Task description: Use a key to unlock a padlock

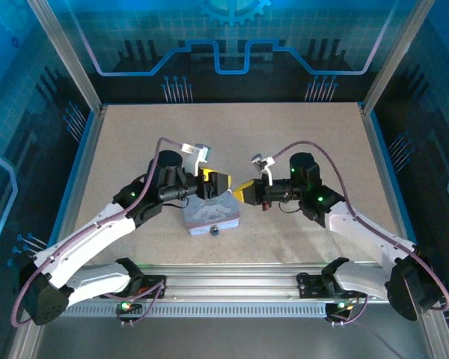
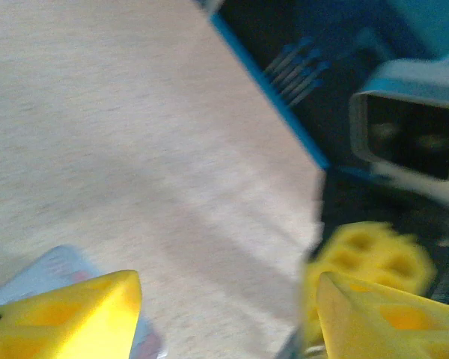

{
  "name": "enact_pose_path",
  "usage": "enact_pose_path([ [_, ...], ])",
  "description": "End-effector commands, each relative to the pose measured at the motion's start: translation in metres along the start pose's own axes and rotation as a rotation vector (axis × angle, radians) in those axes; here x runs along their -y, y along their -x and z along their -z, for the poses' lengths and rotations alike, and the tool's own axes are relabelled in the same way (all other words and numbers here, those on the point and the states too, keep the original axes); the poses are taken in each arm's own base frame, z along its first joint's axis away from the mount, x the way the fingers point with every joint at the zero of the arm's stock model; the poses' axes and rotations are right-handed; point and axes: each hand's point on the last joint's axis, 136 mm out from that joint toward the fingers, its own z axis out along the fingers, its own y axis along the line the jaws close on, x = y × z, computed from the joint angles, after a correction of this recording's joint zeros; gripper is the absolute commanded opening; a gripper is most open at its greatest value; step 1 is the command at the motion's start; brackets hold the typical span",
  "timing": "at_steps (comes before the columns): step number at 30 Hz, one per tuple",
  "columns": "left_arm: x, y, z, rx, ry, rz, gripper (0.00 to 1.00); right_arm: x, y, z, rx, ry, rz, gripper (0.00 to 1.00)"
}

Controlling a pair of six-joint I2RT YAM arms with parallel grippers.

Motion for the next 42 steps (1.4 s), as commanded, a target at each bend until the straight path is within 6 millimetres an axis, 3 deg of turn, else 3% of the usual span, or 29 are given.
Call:
enact_pose_path([
  [1, -0.061, -0.021, 0.009, -0.060, 0.318, 0.030, 0.74, 0.014, -0.013, 0.007, -0.023, -0.088, -0.016, 0.01],
  [5, -0.097, -0.046, 0.006, -0.145, 0.495, 0.093, 0.84, 0.026, -0.016, 0.013, -0.025, -0.151, -0.040, 0.01],
  [9, -0.111, -0.065, -0.007, -0.214, 0.544, 0.136, 0.86, 0.033, -0.017, 0.017, -0.020, -0.182, -0.059, 0.01],
  [25, -0.135, -0.100, -0.060, -0.349, 0.525, 0.202, 0.88, 0.042, -0.027, 0.024, -0.031, -0.232, -0.083, 0.01],
  [34, -0.136, -0.096, -0.091, -0.394, 0.475, 0.140, 0.88, 0.045, -0.030, 0.029, -0.027, -0.247, -0.093, 0.01],
  [42, -0.137, -0.069, -0.135, -0.430, 0.434, -0.017, 0.88, 0.057, -0.039, 0.032, -0.035, -0.280, -0.128, 0.01],
])
